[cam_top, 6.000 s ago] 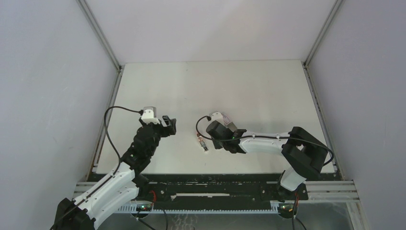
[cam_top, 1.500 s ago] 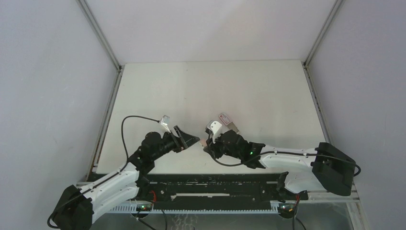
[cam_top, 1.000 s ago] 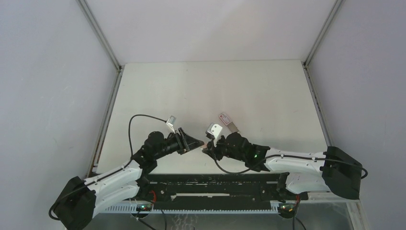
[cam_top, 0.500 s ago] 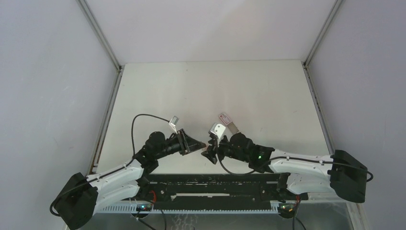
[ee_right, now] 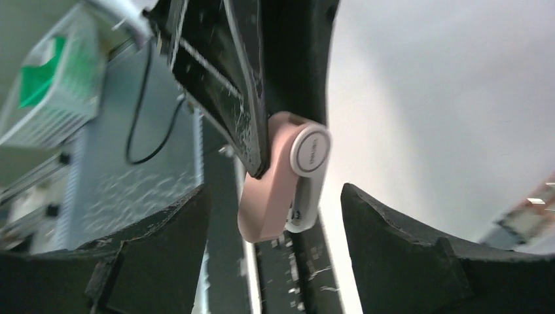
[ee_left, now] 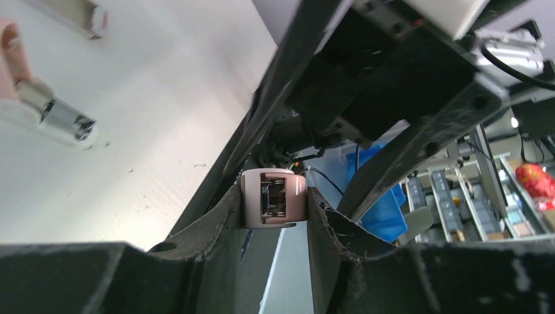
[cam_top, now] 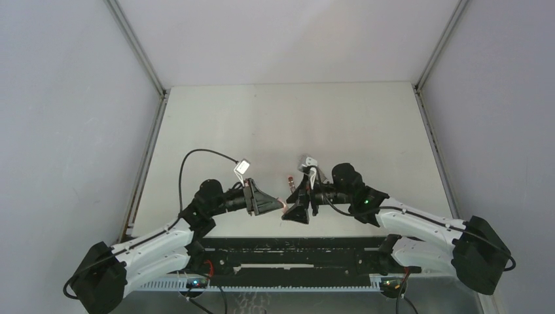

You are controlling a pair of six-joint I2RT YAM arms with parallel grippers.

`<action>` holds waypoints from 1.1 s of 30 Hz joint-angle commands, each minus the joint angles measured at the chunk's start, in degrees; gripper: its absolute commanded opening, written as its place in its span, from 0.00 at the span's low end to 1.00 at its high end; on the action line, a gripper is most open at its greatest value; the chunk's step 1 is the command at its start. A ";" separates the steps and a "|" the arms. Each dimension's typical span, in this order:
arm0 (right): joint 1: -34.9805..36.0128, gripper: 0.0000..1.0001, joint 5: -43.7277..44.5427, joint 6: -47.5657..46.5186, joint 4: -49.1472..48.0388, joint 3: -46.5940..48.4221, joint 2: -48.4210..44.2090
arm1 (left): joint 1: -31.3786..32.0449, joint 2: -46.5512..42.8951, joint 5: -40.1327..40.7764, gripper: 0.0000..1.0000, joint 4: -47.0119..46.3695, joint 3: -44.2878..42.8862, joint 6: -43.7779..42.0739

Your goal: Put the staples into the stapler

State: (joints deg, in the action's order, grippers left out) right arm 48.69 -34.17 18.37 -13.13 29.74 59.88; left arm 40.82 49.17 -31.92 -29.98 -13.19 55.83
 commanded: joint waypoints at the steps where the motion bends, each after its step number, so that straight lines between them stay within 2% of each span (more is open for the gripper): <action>1: 0.14 0.71 -14.52 6.62 -3.89 2.18 3.16 | 1.77 -1.28 -3.85 0.09 -4.06 -5.42 -5.18; 4: 0.59 0.70 -15.55 7.15 -4.83 2.23 3.91 | 2.69 -1.33 -3.77 0.08 -4.11 -6.03 -5.85; 6: 0.62 0.65 -16.10 7.99 -5.58 2.26 4.06 | 2.94 -1.44 -3.49 0.08 -4.12 -6.27 -6.03; 7: 0.58 0.59 -16.18 8.19 -5.81 2.24 3.96 | 3.03 -1.39 -3.54 0.08 -4.08 -6.36 -6.14; 12: -0.73 0.10 -15.37 10.08 -5.65 2.19 3.41 | 3.79 -1.45 -3.66 0.07 -4.09 -6.60 -6.77; 13: -1.11 0.03 -15.10 10.59 -5.53 2.25 3.46 | 3.90 -1.44 -3.67 0.07 -4.04 -6.64 -6.87; 14: -1.40 0.00 -14.92 10.90 -5.32 2.23 3.49 | 3.99 -1.44 -3.68 0.07 -3.93 -6.73 -6.92; 18: -2.20 0.00 -13.08 10.79 -3.40 2.25 2.80 | 4.09 -1.64 -2.21 0.06 -0.99 -7.23 -8.21; 19: -2.58 0.03 -12.54 10.51 -2.63 2.24 2.48 | 4.05 -1.81 -0.59 0.04 1.18 -7.55 -8.84; 22: -3.88 0.51 -7.33 7.32 2.25 2.27 0.80 | 3.69 -1.71 9.14 0.00 12.81 -9.91 -11.84; 24: -4.05 0.76 0.61 4.55 6.66 2.24 -0.61 | 1.79 -0.74 12.66 0.00 16.87 -9.69 -11.63; 25: -4.00 0.81 4.35 3.29 8.45 2.19 -1.12 | 0.12 0.19 12.84 0.00 15.79 -8.83 -10.77; 29: -3.14 0.84 19.53 1.07 13.69 1.91 -1.30 | -3.94 5.47 12.55 0.00 12.50 -6.10 -10.64; 33: -2.38 0.80 29.26 1.90 15.03 2.45 3.29 | -5.06 12.95 11.83 0.00 12.05 -7.18 -12.89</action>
State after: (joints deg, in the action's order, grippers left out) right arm 45.52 -20.18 21.93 -1.63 29.95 59.94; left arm 36.69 56.90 -20.88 -17.28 -19.77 46.15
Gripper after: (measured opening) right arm 0.820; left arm 0.386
